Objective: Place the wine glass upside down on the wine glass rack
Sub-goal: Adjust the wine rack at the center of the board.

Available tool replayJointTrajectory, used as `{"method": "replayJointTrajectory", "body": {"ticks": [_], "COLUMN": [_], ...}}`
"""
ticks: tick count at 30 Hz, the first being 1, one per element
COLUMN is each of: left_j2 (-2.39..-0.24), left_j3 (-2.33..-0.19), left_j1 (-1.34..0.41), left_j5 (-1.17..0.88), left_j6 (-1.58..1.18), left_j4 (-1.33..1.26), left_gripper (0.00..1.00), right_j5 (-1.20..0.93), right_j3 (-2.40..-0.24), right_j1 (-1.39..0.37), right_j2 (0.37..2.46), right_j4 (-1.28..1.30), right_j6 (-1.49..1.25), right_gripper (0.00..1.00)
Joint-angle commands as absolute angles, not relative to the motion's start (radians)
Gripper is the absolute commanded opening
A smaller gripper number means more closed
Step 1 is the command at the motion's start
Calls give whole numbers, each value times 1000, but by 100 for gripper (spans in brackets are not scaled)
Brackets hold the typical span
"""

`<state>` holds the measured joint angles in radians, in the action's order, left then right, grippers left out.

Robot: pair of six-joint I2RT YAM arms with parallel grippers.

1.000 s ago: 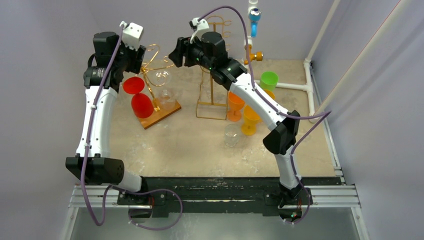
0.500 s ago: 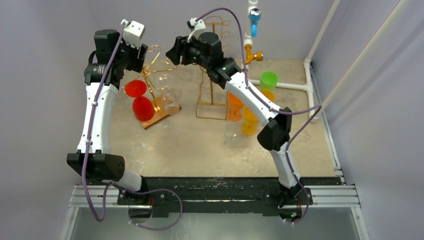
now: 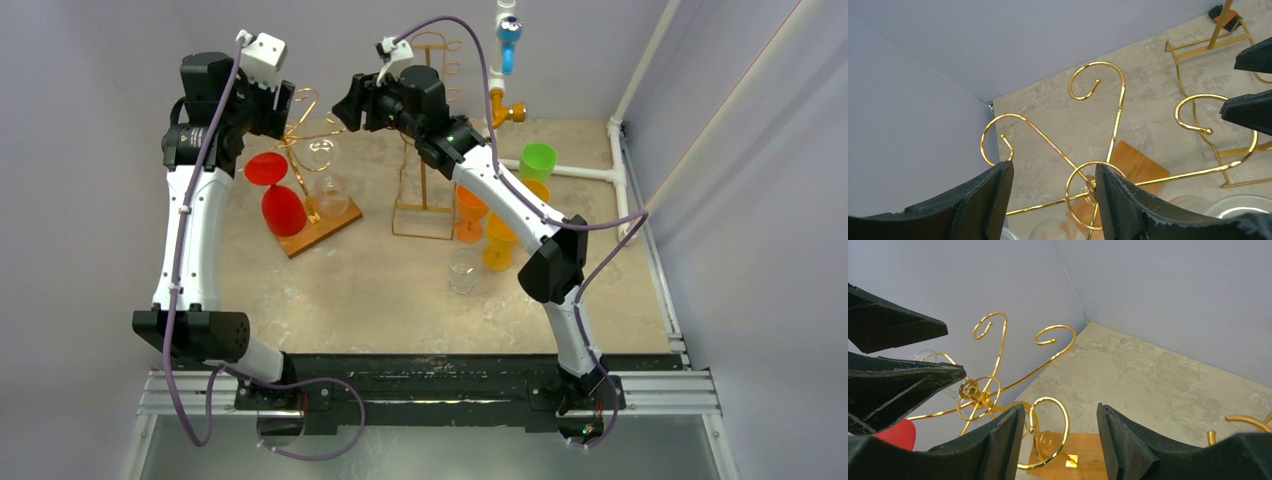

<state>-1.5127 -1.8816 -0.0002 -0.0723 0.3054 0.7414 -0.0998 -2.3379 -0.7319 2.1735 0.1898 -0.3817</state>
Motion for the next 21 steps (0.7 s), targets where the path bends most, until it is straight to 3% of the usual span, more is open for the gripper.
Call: {"method": "replayJointTrajectory", "body": {"ticks": [1,16,21], "left_j2": [-1488,-1454,-1470], "left_j3": [-1880,-1759,-1759], "left_j1": [0,0,0], "left_j5": [-47,-52,-42], "left_j6": [224,224,227], "left_j4": [805,774,748], "left_gripper": [63,39,36], "right_j5": [-96,-7,-1], "right_j3": [-2323,-2327,-2346], "right_j1": [-736,-801,-802], "right_j2": [2100,2079,2092], "right_j4": [167,199,219], "right_j6": [-374,-336,-358], "right_gripper": [63,60,59]}}
